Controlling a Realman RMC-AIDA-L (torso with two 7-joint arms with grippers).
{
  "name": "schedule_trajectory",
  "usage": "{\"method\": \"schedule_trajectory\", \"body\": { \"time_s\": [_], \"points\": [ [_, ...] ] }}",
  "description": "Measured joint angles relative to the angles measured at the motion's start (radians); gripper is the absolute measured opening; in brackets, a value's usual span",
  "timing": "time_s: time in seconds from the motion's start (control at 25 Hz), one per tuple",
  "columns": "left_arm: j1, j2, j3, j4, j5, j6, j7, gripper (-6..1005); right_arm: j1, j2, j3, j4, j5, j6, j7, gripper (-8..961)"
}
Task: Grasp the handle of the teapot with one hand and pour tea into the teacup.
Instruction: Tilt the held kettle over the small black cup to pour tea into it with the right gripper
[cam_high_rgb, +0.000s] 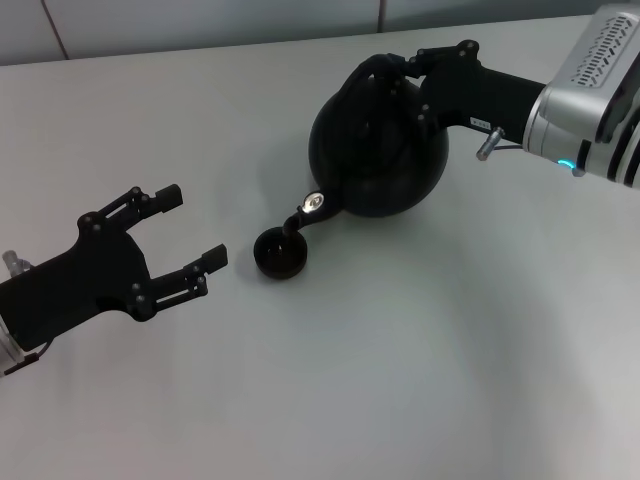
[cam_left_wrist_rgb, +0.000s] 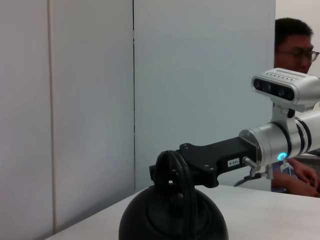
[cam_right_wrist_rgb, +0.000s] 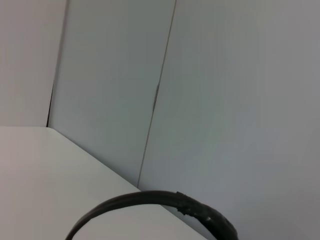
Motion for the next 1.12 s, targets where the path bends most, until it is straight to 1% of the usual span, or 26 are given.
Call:
{"method": "schedule_trajectory", "body": {
  "time_s": [0.24,0.28,0.44,0.92,1.12],
  "points": [
    [0.004,-0.002,0.001,0.000,-0.002,0.000,0.000,857,-0.009,0.000,-0.021,-0.030,-0.001,-0.001,0.001,122],
    [0.005,-0.002,0.001,0.000,-0.002,-0.003,0.000,857,-0.018,0.000,-0.044,-0.054,0.001,-0.001,0.001,122],
    [0.005,-0.002,0.000,-0.001,-0.003,-0.004,0.000,857,-0.024,0.001,-0.065,-0.077,0.002,-0.001,0.007,122],
    [0.003,-0.001,-0.003,-0.014,-0.006,-0.014,0.009,859,-0.023,0.002,-0.072,-0.113,0.002,0.006,0.012,122],
    [-0.001,-0.001,-0.003,-0.014,-0.006,-0.021,0.009,858,-0.023,0.002,-0.116,-0.133,0.003,0.017,0.012,122]
  ]
}}
